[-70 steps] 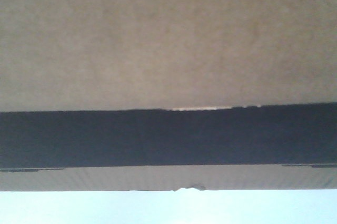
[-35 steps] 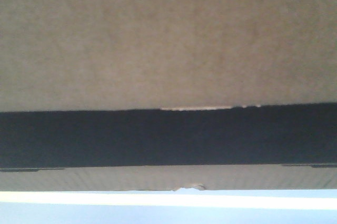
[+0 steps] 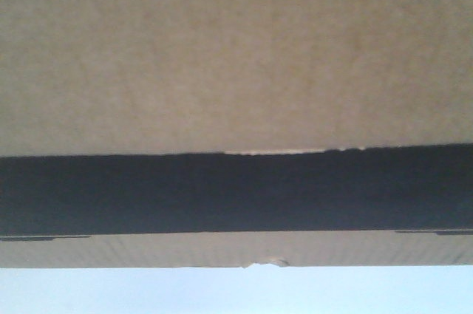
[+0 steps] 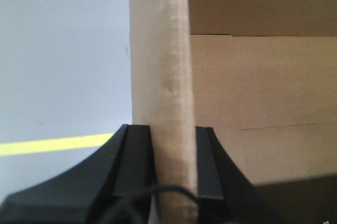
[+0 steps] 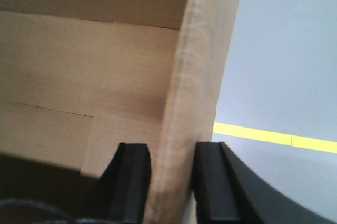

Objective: Grab box from left shelf to table start

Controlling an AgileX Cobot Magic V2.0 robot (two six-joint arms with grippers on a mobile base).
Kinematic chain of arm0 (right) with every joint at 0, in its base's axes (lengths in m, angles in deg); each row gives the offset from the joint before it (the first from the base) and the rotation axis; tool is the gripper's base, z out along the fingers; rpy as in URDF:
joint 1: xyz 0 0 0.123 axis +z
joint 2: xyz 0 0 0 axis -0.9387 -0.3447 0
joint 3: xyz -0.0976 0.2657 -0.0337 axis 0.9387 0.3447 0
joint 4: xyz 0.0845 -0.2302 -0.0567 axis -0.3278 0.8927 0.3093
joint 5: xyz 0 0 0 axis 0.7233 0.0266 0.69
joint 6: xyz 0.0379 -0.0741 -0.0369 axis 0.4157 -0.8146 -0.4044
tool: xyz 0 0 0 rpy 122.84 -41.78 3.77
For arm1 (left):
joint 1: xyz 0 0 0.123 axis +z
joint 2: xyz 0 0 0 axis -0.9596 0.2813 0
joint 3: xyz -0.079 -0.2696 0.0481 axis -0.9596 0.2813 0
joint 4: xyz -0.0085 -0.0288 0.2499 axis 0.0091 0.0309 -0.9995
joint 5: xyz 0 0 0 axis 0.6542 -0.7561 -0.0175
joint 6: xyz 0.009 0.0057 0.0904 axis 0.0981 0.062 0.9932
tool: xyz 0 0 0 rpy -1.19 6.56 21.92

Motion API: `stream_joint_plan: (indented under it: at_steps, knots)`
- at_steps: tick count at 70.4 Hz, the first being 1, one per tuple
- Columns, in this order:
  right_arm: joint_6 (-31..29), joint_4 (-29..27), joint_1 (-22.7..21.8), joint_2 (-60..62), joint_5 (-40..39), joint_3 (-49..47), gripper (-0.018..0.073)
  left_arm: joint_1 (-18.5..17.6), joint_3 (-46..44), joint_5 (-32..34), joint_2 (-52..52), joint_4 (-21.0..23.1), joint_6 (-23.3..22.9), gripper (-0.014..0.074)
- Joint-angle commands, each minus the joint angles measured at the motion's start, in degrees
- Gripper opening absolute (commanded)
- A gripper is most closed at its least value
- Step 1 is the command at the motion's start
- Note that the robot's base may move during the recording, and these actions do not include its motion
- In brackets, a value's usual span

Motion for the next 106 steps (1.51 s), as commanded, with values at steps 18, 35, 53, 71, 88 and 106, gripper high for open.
stream_joint_plan:
  at_steps: [18,35,53,71,88,106]
  knots:
    - [-0.99,-3.64,-0.04,-0.2,-6.73,-1.54,0.0057,-0.68,-2.56,8.69,-0.55,10.12,-0.74,-0.0104]
    - [-0.99,-3.64,-0.04,-0.2,-6.73,-1.54,0.0057,-0.68,-2.56,8.69,-0.55,10.12,-0.74,-0.0104]
    - [-0.99,-3.64,-0.04,-0.2,-6.73,-1.54,0.0057,-0.68,-2.56,8.69,-0.55,10.12,-0.74,-0.0104]
    - [-0.99,-3.64,-0.04,-0.2,-6.73,-1.54,0.0057,-0.68,-2.56,8.69,-0.55,10.12,-0.74,-0.0104]
    - [-0.99,-3.64,-0.04,-0.2,-6.73,-1.54,0.0057,-0.68,-2.56,8.69,-0.55,10.12,-0.74,-0.0104]
    - [-0.99,-3.64,-0.04,-0.3,-6.71,-1.54,0.0057,-0.68,-2.56,8.69,-0.55,10.12,-0.74,-0.0104]
